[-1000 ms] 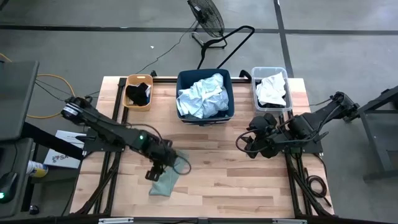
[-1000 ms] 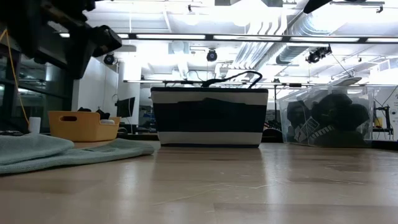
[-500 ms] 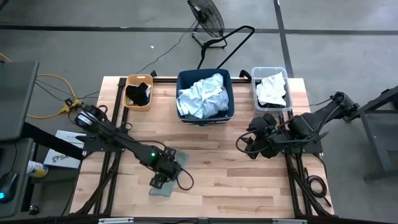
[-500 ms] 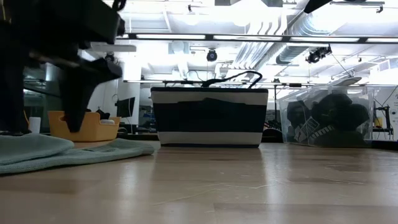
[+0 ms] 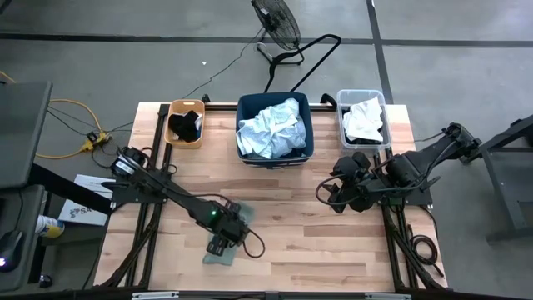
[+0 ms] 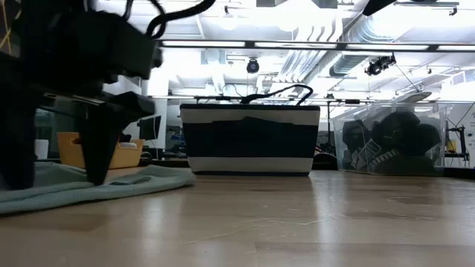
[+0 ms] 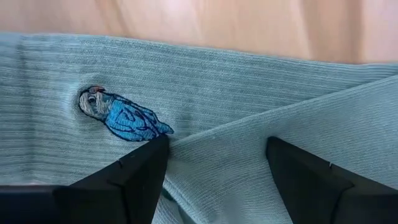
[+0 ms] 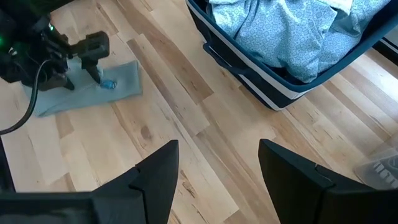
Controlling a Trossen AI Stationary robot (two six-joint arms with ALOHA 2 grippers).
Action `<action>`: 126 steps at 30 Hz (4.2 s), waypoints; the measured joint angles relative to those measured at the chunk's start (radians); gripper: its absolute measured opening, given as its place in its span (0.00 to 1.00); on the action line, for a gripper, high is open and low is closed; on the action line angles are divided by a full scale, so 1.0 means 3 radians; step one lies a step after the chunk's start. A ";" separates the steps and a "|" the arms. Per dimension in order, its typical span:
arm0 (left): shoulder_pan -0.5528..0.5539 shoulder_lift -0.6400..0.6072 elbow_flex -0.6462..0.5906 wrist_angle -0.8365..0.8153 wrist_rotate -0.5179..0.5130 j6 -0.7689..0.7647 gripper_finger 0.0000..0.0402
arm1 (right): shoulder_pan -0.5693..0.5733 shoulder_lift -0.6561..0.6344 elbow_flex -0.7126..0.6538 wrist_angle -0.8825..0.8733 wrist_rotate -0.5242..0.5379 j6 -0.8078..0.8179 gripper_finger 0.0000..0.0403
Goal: Pick & Place Cloths
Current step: Put the gray sock into the yellow bin
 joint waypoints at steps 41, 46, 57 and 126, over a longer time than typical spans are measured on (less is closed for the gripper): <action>0.0069 -0.1111 0.0187 -0.1888 -0.0905 -0.1276 0.02 | 0.0000 0.0001 0.0000 0.0037 -0.0075 0.0070 0.53; 0.0346 -0.1378 0.0182 -0.2572 -0.1285 -0.1532 0.02 | 0.0001 0.0001 0.0000 0.0057 -0.0074 0.0070 0.53; 0.1401 -0.1793 0.0185 -0.2882 -0.1780 -0.0677 0.02 | 0.0000 0.0000 0.0000 0.0069 -0.0176 0.0068 0.53; 0.3906 -0.2163 0.0191 -0.1633 -0.1142 0.0981 0.02 | -0.1255 -0.2890 -0.4363 0.4663 -0.1167 -0.1166 0.01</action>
